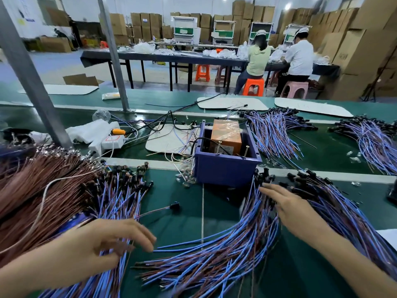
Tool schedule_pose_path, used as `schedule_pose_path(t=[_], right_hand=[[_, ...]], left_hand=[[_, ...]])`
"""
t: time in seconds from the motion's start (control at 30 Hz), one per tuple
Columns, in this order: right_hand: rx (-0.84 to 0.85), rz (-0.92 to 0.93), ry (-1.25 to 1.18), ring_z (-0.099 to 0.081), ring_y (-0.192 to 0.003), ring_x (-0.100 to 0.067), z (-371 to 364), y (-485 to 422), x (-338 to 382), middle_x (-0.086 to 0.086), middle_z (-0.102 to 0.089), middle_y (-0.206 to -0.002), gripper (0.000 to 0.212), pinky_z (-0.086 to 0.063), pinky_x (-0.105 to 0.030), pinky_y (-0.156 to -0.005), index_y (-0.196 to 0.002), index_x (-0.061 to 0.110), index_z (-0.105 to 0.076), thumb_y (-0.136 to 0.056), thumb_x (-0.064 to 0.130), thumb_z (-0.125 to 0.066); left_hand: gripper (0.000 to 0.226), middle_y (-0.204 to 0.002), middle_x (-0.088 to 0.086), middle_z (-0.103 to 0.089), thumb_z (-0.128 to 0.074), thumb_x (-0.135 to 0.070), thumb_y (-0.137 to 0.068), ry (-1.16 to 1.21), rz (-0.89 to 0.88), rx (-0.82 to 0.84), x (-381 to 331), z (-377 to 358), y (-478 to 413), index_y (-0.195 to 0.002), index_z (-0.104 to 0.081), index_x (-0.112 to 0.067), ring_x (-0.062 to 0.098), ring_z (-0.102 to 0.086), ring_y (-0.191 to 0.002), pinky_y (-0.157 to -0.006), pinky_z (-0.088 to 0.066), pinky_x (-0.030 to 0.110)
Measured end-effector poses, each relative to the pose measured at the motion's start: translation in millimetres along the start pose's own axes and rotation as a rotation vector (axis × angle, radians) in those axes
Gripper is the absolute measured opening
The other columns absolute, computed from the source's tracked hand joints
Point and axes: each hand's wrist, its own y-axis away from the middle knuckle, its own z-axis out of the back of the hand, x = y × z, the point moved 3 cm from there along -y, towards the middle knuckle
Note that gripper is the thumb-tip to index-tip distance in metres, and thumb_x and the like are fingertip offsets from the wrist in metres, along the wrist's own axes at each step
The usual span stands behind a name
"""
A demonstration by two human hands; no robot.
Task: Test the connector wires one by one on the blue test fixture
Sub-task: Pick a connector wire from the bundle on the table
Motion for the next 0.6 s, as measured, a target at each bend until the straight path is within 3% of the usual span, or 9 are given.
schedule_pose_path(t=[0.07,0.13,0.23,0.33,0.43,0.5,0.53,0.6], right_hand=[[0.033,-0.024,0.039,-0.056,-0.118,-0.016,-10.5,1.8,-0.5,0.018,-0.025,-0.154,0.062,-0.047,-0.027,-0.090,-0.147,0.030,-0.035,-0.093,-0.001,-0.042],[-0.069,-0.026,-0.044,-0.059,-0.114,-0.018,-13.5,3.7,2.6,0.013,-0.037,-0.148,0.049,-0.049,-0.030,-0.088,-0.141,0.025,-0.046,-0.096,0.005,-0.045],[-0.169,-0.006,-0.133,-0.063,-0.103,-0.017,-15.6,6.9,12.4,0.010,-0.052,-0.132,0.033,-0.050,-0.031,-0.087,-0.127,0.020,-0.060,-0.096,0.015,-0.054],[-0.216,0.025,-0.202,-0.062,-0.094,-0.013,-15.1,11.6,23.3,0.007,-0.060,-0.121,0.025,-0.049,-0.027,-0.087,-0.117,0.016,-0.067,-0.094,0.017,-0.058],[-0.303,0.045,-0.257,-0.058,-0.074,-0.002,-10.1,15.9,36.4,0.006,-0.066,-0.104,0.021,-0.043,-0.012,-0.076,-0.110,0.011,-0.071,-0.090,0.011,-0.064],[-0.322,0.031,-0.481,-0.059,-0.060,-0.002,-5.3,21.2,53.3,0.012,-0.070,-0.085,0.026,-0.042,-0.006,-0.063,-0.114,0.015,-0.069,-0.090,0.010,-0.063],[-0.242,0.032,-0.679,-0.062,-0.060,-0.003,-3.8,21.9,67.8,0.009,-0.071,-0.077,0.031,-0.044,-0.008,-0.059,-0.122,0.023,-0.064,-0.092,0.016,-0.059],[-0.012,0.046,-0.998,-0.068,-0.069,-0.010,-5.1,18.1,101.1,0.006,-0.074,-0.083,0.039,-0.052,-0.019,-0.061,-0.132,0.041,-0.049,-0.093,0.037,-0.047]], left_hand=[[0.060,-0.117,-0.025,-0.061,-0.047,0.000,-0.073,-0.221,0.092,-0.150,8.7,6.5,-5.3,-0.105,-0.065,-0.048,-0.005,-0.056,-0.112,-0.091,-0.044,0.012],[0.048,-0.112,-0.028,-0.062,-0.056,-0.005,-0.085,-0.364,0.218,-0.265,16.2,5.7,-16.1,-0.103,-0.061,-0.050,-0.010,-0.054,-0.109,-0.092,-0.037,0.006],[0.042,-0.128,-0.013,-0.050,-0.052,-0.025,-0.094,-0.681,0.410,-0.209,34.6,-13.1,-40.5,-0.134,-0.042,-0.033,0.005,-0.045,-0.121,-0.099,-0.031,0.015],[0.038,-0.130,-0.005,-0.049,-0.043,-0.029,-0.098,-0.928,0.508,-0.145,49.0,-26.7,-59.1,-0.136,-0.038,-0.026,0.016,-0.042,-0.122,-0.099,-0.036,0.028],[0.021,-0.112,-0.001,-0.064,-0.046,-0.028,-0.099,-0.792,0.495,-0.311,46.4,-20.2,-68.2,-0.114,-0.057,-0.019,0.019,-0.056,-0.108,-0.089,-0.044,0.036],[0.016,-0.093,-0.001,-0.070,-0.053,-0.025,-0.096,-0.604,0.374,-0.452,31.1,-18.8,-78.6,-0.102,-0.065,-0.017,0.017,-0.062,-0.090,-0.081,-0.047,0.035],[0.014,-0.084,-0.002,-0.070,-0.056,-0.023,-0.094,-0.516,0.292,-0.496,17.1,-21.0,-85.4,-0.098,-0.067,-0.016,0.014,-0.062,-0.079,-0.077,-0.048,0.033],[0.010,-0.074,-0.004,-0.070,-0.061,-0.019,-0.092,-0.386,0.138,-0.498,-17.1,-30.8,-101.8,-0.093,-0.069,-0.015,0.006,-0.059,-0.066,-0.071,-0.049,0.027]])
